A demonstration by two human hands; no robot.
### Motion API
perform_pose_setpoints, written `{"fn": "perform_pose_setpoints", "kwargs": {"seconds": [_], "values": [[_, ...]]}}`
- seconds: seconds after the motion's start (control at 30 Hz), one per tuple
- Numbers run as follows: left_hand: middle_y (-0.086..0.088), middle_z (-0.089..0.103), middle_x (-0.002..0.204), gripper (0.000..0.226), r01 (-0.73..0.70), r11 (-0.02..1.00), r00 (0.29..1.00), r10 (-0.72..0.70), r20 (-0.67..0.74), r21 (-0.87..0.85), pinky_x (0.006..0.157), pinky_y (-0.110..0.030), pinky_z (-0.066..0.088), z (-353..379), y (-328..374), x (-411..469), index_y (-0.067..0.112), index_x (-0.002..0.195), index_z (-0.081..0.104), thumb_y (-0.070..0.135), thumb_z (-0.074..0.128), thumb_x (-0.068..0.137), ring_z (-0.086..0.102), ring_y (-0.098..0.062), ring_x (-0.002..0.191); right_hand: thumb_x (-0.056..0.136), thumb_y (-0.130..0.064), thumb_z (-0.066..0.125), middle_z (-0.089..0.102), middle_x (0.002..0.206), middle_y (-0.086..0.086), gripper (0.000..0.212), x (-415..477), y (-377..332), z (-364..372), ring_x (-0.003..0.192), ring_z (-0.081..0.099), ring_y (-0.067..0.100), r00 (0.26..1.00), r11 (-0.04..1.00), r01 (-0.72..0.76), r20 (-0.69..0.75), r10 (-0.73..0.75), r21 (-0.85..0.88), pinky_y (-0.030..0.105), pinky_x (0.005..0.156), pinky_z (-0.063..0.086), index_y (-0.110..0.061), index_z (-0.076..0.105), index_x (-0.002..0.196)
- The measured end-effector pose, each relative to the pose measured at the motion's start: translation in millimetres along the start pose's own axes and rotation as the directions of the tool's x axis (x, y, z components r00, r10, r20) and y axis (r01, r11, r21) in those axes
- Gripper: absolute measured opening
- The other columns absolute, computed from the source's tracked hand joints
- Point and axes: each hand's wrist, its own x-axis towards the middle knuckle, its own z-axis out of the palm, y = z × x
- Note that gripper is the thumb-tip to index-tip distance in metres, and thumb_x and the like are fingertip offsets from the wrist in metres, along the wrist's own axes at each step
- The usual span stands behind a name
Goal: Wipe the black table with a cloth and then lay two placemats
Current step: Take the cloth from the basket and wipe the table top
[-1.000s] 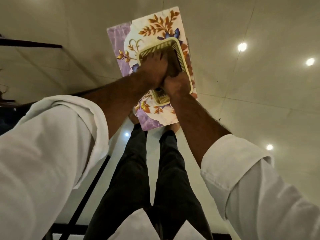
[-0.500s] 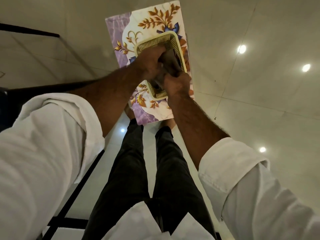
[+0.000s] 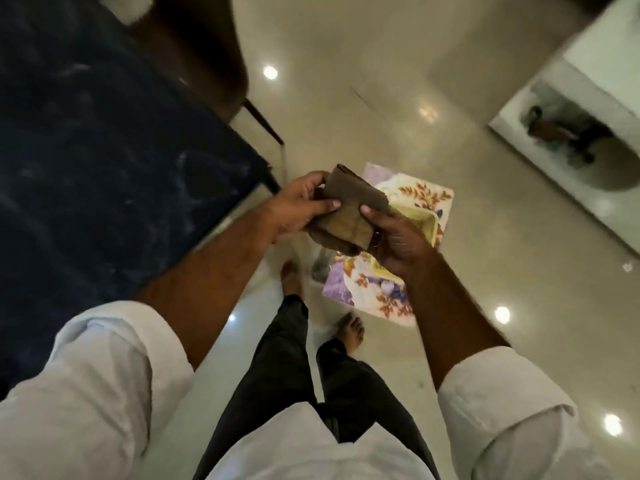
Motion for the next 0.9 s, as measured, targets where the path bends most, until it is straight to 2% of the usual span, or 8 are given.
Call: {"fn": "perform_pose_setpoints", "kwargs": {"seconds": [0.13,0.2,0.3,0.4,0.53,0.67,0.77,0.9], "values": [[-0.002,0.082,0.116,0.029,-0.090,0.970,0.891,0.180,-0.417,0.227,0.094,-0.039,0.068,-54,9,-78,0.019,0.128,0.073,0.017,0.082,0.101,0.080,-0.015,0.108,0.102,-0.007,0.076,0.079,0.115,0.007,0.043,4,-22,102,0.096,0.078,0.023,0.987,0.869,0.154,0.107,-0.117,-0.471,0.032,0.062,0.065,-0.014,0.066,0.143],[0.001,0.080,0.115,0.027,-0.087,0.973,0.831,0.188,-0.524,0.212,0.082,-0.036,0.070,-77,14,-112,0.022,0.126,0.073,0.025,0.083,0.101,0.079,-0.015,0.105,0.099,-0.010,0.082,0.080,0.115,0.005,0.041,6,-27,149,0.097,0.078,0.022,0.968,0.740,0.252,0.182,-0.175,-0.623,0.032,0.064,0.066,-0.019,0.071,0.137],[-0.002,0.078,0.112,0.025,-0.111,0.988,0.752,0.153,-0.641,0.106,0.066,-0.031,0.068,-112,21,-154,0.019,0.123,0.072,0.029,0.081,0.102,0.079,-0.017,0.099,0.092,-0.017,0.090,0.083,0.114,0.003,0.038,8,-31,214,0.104,0.081,0.025,0.951,0.641,0.308,0.251,-0.182,-0.702,0.041,0.073,0.069,-0.030,0.077,0.126],[-0.004,0.079,0.111,0.025,-0.138,0.989,0.706,0.134,-0.696,0.050,0.069,-0.041,0.070,-145,26,-180,0.017,0.122,0.074,0.029,0.082,0.102,0.080,-0.021,0.103,0.092,-0.016,0.090,0.083,0.113,-0.001,0.039,8,-33,265,0.106,0.080,0.022,0.937,0.559,0.347,0.303,-0.174,-0.753,0.042,0.078,0.070,-0.028,0.077,0.127],[-0.012,0.078,0.117,0.023,-0.150,0.988,0.723,0.091,-0.685,-0.027,0.076,-0.053,0.071,-189,31,-197,0.012,0.122,0.074,0.019,0.081,0.102,0.079,-0.029,0.109,0.090,-0.028,0.093,0.076,0.125,0.002,0.057,14,-36,313,0.112,0.075,0.024,0.945,0.419,0.323,0.264,-0.193,-0.849,0.044,0.088,0.070,-0.020,0.069,0.141],[-0.008,0.077,0.114,0.034,-0.118,0.993,0.710,0.081,-0.700,-0.005,0.069,-0.044,0.071,-221,25,-199,0.018,0.122,0.069,0.021,0.089,0.095,0.082,-0.024,0.099,0.091,-0.029,0.092,0.073,0.135,0.004,0.066,30,-26,341,0.118,0.071,0.024,0.949,0.341,0.297,0.236,-0.209,-0.892,0.034,0.083,0.067,-0.017,0.064,0.150],[-0.006,0.079,0.102,0.030,-0.027,0.997,0.714,0.065,-0.697,0.065,0.065,-0.035,0.069,-234,7,-189,0.020,0.119,0.068,0.026,0.087,0.097,0.083,-0.018,0.080,0.095,-0.025,0.088,0.072,0.139,0.005,0.062,53,-8,343,0.125,0.069,0.027,0.961,0.284,0.240,0.186,-0.204,-0.928,0.045,0.099,0.066,-0.016,0.063,0.150],[-0.005,0.080,0.101,0.032,0.049,0.998,0.710,-0.001,-0.704,0.049,0.066,-0.034,0.069,-240,-22,-170,0.015,0.130,0.069,0.024,0.082,0.102,0.083,-0.015,0.079,0.096,-0.024,0.087,0.073,0.134,0.004,0.054,83,17,334,0.125,0.070,0.028,0.972,0.244,0.169,0.121,-0.200,-0.955,0.051,0.101,0.066,-0.018,0.067,0.145]]}}
